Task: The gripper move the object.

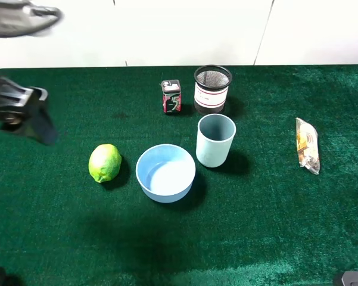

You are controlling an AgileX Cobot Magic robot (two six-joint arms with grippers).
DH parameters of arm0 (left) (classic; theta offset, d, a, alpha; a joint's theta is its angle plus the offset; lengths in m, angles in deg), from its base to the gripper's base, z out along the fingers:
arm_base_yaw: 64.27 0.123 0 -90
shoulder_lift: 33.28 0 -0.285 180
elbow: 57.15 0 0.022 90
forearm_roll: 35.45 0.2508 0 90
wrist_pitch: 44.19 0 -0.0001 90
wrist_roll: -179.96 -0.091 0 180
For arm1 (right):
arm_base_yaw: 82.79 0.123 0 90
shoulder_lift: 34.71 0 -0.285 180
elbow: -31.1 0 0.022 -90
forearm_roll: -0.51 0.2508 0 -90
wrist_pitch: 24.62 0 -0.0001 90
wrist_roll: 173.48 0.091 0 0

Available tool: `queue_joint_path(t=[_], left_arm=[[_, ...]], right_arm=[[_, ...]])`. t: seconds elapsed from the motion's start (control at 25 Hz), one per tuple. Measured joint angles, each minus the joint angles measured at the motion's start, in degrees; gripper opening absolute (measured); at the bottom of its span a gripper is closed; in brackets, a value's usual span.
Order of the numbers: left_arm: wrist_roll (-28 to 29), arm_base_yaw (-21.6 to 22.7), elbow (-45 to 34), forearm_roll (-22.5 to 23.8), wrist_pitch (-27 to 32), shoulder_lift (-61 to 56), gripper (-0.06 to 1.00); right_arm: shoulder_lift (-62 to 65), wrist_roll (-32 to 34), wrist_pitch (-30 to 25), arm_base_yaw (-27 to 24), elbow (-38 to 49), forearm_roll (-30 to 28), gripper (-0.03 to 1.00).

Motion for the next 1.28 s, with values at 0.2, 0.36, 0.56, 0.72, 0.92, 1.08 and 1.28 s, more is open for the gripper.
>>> queue_joint_path(t=[0.2, 0.36, 0.56, 0.72, 0.92, 1.08, 1.28], left_arm=[[-2.74, 0.0, 0.0, 0.0, 3.36, -7.47, 0.99], [-4.47, 0.0, 0.04, -0.24, 3.44, -13.39, 0.99], [-8.11, 0.0, 0.04, -2.63, 3.54, -20.13, 0.99], [-11.24, 0.09, 0.04, -2.9, 3.58, -23.05, 0.99], [-18.54, 7.61, -0.69, -4.94, 3.58, -27.19, 0.99], [-22.19, 14.16, -4.07, -6.56, 3.58, -31.46, 0.99], [-23.36, 21.2, -10.39, -7.13, 3.47, -38.9, 0.99]], right_arm=[[0.0, 0.0, 0.0, 0.0, 0.0, 0.0, 0.69], [0.0, 0.0, 0.0, 0.0, 0.0, 0.0, 0.69], [0.0, 0.0, 0.0, 0.0, 0.0, 0.0, 0.69], [0.0, 0.0, 0.0, 0.0, 0.0, 0.0, 0.69], [0.0, 0.0, 0.0, 0.0, 0.0, 0.0, 0.69], [0.0, 0.0, 0.0, 0.0, 0.0, 0.0, 0.69], [0.0, 0.0, 0.0, 0.0, 0.0, 0.0, 0.69]])
